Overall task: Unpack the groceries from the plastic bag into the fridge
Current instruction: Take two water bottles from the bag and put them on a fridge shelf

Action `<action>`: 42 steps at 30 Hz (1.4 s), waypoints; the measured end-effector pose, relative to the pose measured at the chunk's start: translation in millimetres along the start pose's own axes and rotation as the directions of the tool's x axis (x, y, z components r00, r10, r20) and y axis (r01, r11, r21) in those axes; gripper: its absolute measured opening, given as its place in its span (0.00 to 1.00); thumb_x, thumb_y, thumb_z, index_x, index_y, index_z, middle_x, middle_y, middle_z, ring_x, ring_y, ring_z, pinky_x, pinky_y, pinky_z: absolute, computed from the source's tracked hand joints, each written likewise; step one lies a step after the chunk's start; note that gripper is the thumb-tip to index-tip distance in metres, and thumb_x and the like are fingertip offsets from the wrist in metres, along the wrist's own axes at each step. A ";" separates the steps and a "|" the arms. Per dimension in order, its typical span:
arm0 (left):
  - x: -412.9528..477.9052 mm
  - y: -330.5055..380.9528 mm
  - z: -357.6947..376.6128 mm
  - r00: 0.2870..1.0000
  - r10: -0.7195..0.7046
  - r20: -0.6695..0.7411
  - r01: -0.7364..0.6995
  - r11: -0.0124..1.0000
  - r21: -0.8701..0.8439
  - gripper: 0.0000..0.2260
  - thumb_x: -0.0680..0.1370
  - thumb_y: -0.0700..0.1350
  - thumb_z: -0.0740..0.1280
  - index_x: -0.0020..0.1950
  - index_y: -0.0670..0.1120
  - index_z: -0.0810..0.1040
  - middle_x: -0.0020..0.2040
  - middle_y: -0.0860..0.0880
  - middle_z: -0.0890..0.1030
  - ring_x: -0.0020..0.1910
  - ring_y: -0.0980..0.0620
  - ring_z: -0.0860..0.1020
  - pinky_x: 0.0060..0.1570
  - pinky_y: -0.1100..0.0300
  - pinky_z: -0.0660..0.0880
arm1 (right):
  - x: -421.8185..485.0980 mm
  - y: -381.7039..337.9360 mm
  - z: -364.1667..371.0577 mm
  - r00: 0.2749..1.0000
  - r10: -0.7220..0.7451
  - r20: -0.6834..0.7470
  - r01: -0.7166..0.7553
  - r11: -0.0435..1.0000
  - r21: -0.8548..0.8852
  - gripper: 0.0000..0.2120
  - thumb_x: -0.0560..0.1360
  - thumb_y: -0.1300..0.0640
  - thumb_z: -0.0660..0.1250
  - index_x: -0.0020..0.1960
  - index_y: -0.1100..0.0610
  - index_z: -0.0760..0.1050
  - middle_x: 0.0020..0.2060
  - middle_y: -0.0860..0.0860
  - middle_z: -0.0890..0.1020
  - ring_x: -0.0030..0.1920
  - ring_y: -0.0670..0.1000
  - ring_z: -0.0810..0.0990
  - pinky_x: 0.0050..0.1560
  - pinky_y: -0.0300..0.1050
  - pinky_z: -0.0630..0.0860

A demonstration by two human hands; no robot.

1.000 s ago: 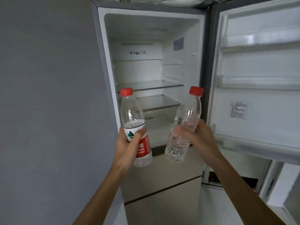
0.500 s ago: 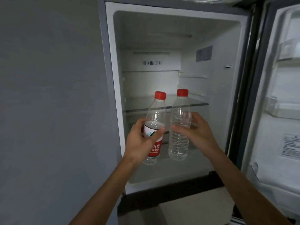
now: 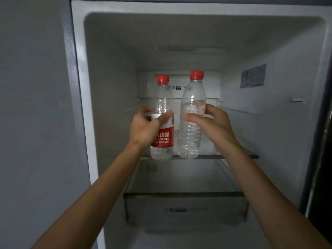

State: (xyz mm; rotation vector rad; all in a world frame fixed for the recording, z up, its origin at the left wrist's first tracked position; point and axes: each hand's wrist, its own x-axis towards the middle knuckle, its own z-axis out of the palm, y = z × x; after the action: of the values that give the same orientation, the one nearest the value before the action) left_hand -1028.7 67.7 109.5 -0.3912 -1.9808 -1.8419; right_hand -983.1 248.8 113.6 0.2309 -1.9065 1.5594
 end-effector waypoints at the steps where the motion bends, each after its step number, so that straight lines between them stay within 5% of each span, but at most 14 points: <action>1: 10.2 0.3 1.7 1.000 0.010 -0.006 -0.010 1.000 0.013 0.27 0.66 0.55 0.79 0.60 0.47 0.75 0.53 0.48 0.84 0.48 0.50 0.84 0.52 0.50 0.81 | 13.7 1.7 2.2 1.000 -0.002 0.011 0.002 1.000 -0.003 0.15 0.64 0.51 0.79 0.50 0.49 0.83 0.44 0.43 0.86 0.43 0.38 0.84 0.39 0.30 0.76; 9: 74.7 -11.2 12.6 1.000 0.003 -0.006 -0.002 0.993 0.117 0.22 0.71 0.44 0.77 0.60 0.45 0.72 0.46 0.51 0.79 0.44 0.53 0.80 0.42 0.61 0.77 | 93.4 41.6 36.2 0.996 0.037 0.082 -0.035 0.999 -0.025 0.17 0.61 0.53 0.81 0.48 0.51 0.84 0.40 0.44 0.86 0.41 0.42 0.84 0.40 0.35 0.77; 16: 105.5 -44.2 32.6 0.998 0.011 -0.062 0.005 0.967 0.253 0.22 0.72 0.50 0.76 0.63 0.46 0.74 0.52 0.46 0.81 0.54 0.43 0.81 0.59 0.44 0.78 | 138.4 82.7 50.1 0.985 0.076 0.153 -0.073 0.997 -0.025 0.21 0.61 0.58 0.82 0.53 0.57 0.82 0.47 0.50 0.86 0.46 0.48 0.85 0.52 0.46 0.82; 21: 119.3 -52.1 41.9 0.995 0.039 -0.091 -0.005 0.939 0.343 0.18 0.76 0.49 0.72 0.62 0.44 0.75 0.47 0.51 0.77 0.54 0.42 0.80 0.59 0.45 0.77 | 157.0 99.4 55.6 0.979 0.090 0.180 -0.080 0.995 -0.063 0.23 0.66 0.57 0.79 0.59 0.57 0.79 0.52 0.52 0.85 0.51 0.51 0.83 0.57 0.50 0.80; 27: 123.2 -54.7 46.2 0.993 0.023 -0.113 0.021 0.928 0.373 0.20 0.80 0.45 0.67 0.69 0.38 0.71 0.58 0.43 0.78 0.58 0.47 0.75 0.53 0.58 0.69 | 158.3 102.0 60.8 0.976 0.075 0.203 -0.038 0.983 -0.180 0.31 0.69 0.51 0.78 0.68 0.57 0.71 0.60 0.51 0.80 0.59 0.53 0.80 0.62 0.51 0.77; 31: 120.2 -54.1 44.7 0.999 -0.001 -0.049 0.021 0.915 0.403 0.19 0.79 0.47 0.67 0.68 0.42 0.70 0.60 0.44 0.79 0.62 0.44 0.77 0.53 0.56 0.72 | 150.9 98.6 58.8 0.970 0.088 0.226 -0.032 0.971 -0.239 0.30 0.71 0.49 0.75 0.68 0.56 0.70 0.61 0.53 0.80 0.61 0.55 0.79 0.63 0.52 0.76; 35: 114.2 -46.5 34.1 1.000 -0.012 -0.006 0.013 0.880 0.474 0.22 0.77 0.45 0.70 0.68 0.43 0.67 0.60 0.44 0.79 0.62 0.42 0.77 0.59 0.48 0.76 | 129.5 89.8 56.8 0.974 0.105 0.203 -0.036 0.948 -0.317 0.39 0.73 0.47 0.73 0.75 0.59 0.58 0.69 0.57 0.72 0.68 0.59 0.72 0.66 0.50 0.72; 40: 94.9 -32.0 11.4 0.999 -0.008 0.042 -0.016 0.832 0.554 0.24 0.78 0.43 0.69 0.71 0.43 0.65 0.54 0.47 0.74 0.57 0.44 0.77 0.54 0.56 0.74 | 96.0 68.7 49.3 0.989 0.078 0.129 -0.024 0.926 -0.377 0.26 0.76 0.60 0.69 0.72 0.59 0.65 0.63 0.56 0.76 0.51 0.49 0.75 0.41 0.32 0.70; 42: 84.6 -30.0 -0.1 0.997 -0.010 0.080 -0.038 0.818 0.575 0.21 0.77 0.42 0.69 0.69 0.44 0.69 0.57 0.45 0.77 0.58 0.43 0.78 0.58 0.52 0.77 | 80.7 59.1 47.8 0.992 0.071 0.109 -0.023 0.920 -0.392 0.23 0.75 0.62 0.68 0.69 0.58 0.69 0.59 0.55 0.79 0.50 0.49 0.76 0.43 0.34 0.70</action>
State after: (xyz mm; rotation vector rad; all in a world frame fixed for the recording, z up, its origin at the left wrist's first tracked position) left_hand -1117.0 59.1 123.1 -0.2883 -2.4499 -1.1307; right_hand -1093.6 242.0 109.2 0.1063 -2.2859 1.1806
